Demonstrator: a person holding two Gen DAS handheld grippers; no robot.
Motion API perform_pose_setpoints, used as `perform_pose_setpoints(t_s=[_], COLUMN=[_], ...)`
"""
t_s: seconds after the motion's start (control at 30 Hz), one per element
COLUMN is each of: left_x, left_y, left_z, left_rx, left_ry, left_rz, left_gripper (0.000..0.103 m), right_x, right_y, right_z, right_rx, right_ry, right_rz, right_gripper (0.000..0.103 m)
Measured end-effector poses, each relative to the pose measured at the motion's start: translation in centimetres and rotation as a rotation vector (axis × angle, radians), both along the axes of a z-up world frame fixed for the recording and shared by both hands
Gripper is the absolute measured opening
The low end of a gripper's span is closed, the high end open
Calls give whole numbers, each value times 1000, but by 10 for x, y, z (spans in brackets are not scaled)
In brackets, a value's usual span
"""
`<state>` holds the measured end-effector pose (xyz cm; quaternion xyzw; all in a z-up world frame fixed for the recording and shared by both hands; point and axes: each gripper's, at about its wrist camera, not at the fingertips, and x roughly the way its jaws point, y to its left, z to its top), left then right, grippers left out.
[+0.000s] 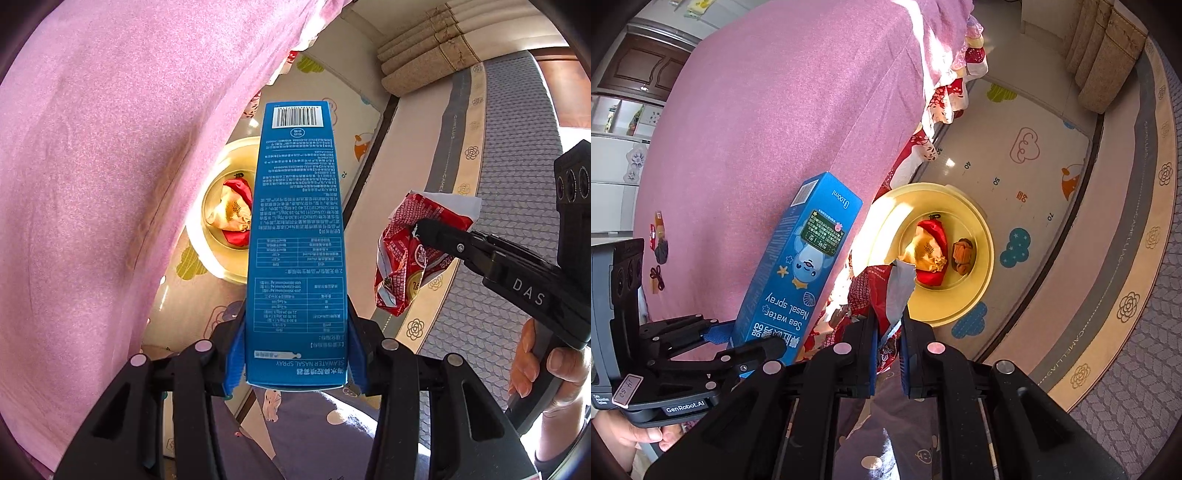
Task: Collect trash
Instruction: 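Carry the box and wrapper to the yellow basin and open both tools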
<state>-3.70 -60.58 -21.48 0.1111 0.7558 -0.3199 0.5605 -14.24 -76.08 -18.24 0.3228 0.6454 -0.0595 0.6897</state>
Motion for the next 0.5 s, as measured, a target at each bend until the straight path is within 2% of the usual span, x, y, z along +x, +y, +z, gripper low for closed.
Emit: perform_pose_setpoints(t_s=[0.1,0.17,0.23,0.3,0.5], left_x=[3,3,5,8,12], left_y=[-4,-7,-8,-8,-8], left_z=[-3,-3,-4,-6,-8], left_rx=[-13,-7,1,9,34], left_ry=[31,17,22,23,17], left_rz=[-4,-14,-18,-11,-7], left_gripper=[47,48,51,57,60], right_x=[1,1,3,4,5], right_y=[-4,-8,-12,-15,-15], right_z=[-2,-2,-3,-4,-6], right_rx=[13,16,23,23,24], right_ry=[-4,-10,-12,-10,0], right_rz=[-3,-13,-22,-22,-21], right_gripper=[12,13,19,19,19])
